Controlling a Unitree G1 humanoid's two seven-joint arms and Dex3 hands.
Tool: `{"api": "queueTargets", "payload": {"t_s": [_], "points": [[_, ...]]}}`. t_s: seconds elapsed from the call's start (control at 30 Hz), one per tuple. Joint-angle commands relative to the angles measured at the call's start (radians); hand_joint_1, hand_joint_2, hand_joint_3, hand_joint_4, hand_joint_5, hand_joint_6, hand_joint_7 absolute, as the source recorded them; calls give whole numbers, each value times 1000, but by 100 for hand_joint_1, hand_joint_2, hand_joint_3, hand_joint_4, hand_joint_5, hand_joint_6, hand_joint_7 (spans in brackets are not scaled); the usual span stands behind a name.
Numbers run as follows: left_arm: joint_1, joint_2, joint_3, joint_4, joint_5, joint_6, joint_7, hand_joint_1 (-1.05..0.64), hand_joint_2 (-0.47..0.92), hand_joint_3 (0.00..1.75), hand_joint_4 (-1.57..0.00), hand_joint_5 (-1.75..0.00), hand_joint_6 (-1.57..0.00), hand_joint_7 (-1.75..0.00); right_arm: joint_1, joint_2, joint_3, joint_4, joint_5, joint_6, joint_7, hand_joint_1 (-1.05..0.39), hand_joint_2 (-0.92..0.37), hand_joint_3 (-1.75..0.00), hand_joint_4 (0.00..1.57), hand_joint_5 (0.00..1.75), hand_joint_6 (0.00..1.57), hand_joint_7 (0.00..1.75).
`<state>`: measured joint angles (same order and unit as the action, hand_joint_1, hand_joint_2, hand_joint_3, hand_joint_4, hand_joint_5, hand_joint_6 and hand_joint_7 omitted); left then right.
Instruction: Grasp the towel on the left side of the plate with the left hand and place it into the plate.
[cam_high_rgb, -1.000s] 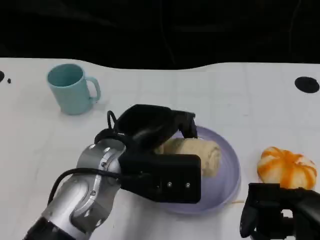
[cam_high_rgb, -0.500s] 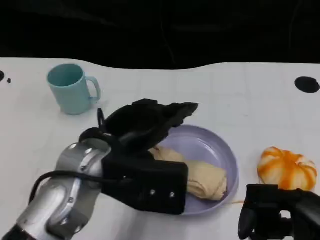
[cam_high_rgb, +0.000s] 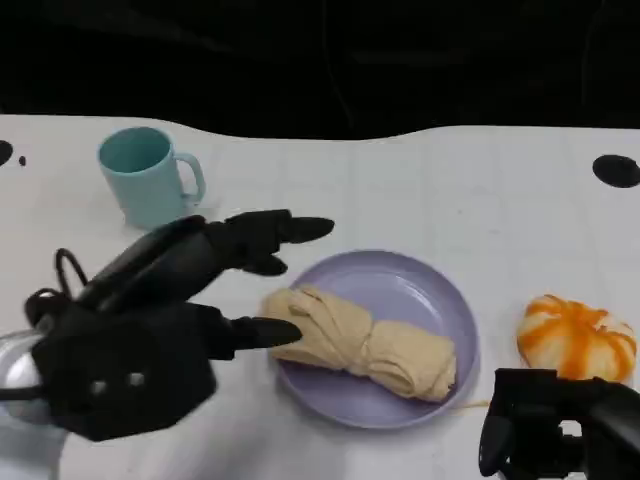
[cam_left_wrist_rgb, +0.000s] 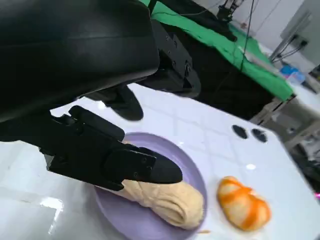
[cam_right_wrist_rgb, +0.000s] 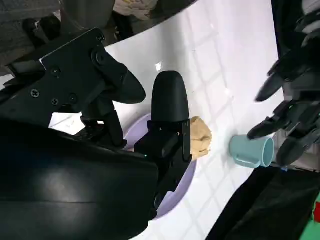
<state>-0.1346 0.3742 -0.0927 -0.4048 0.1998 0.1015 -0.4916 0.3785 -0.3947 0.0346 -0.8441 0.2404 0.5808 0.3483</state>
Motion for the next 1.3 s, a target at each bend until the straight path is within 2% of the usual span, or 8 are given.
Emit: {"api": "queueTargets", "payload": {"t_s": [0.03, 0.3, 0.37, 0.4, 0.53, 0.8, 1.03, 1.3], "points": [[64, 5, 81, -83, -157, 93, -31, -39, 92, 32, -80, -57, -78, -14, -6, -6, 2, -1, -2, -3, -2, -6, -53, -119, 74, 173, 66, 149], [256, -59, 224, -235, -417, 194, 23, -23, 92, 34, -82, -112, -111, -23, -12, -7, 7, -10, -3, 6, -8, -6, -53, -118, 74, 173, 66, 148], [314, -116, 260, -273, -545, 257, 56, -25, 88, 45, -80, -129, -98, -61, -13, -8, 8, -6, -5, -2, -6, -5, -53, -119, 74, 173, 66, 148], [335, -136, 271, -288, -594, 280, 71, -25, 78, 68, -80, -141, -89, -85, -14, -9, 9, -4, -8, -6, -6, -6, -53, -118, 74, 173, 66, 148], [441, -183, 297, -375, -741, 358, 140, -31, 67, 95, -75, -163, -75, -128, -16, -10, 2, 5, -5, -16, 2, -8, -52, -118, 75, 173, 66, 148], [576, -234, 228, -406, -715, 319, 238, -34, 64, 96, -79, -159, -76, -139, -15, -18, -25, 47, -7, -57, 32, -6, -52, -119, 73, 174, 65, 149], [556, -250, 215, -294, -688, 213, 213, -35, 60, 109, -80, -166, -71, -153, -9, -13, -27, 66, -10, -74, 30, -4, -53, -118, 72, 174, 65, 149], [550, -243, 184, -255, -666, 183, 203, -31, 60, 105, -81, -162, -69, -149, -11, 12, -25, 114, -7, -135, 33, -3, -54, -120, 73, 175, 64, 150]]}}
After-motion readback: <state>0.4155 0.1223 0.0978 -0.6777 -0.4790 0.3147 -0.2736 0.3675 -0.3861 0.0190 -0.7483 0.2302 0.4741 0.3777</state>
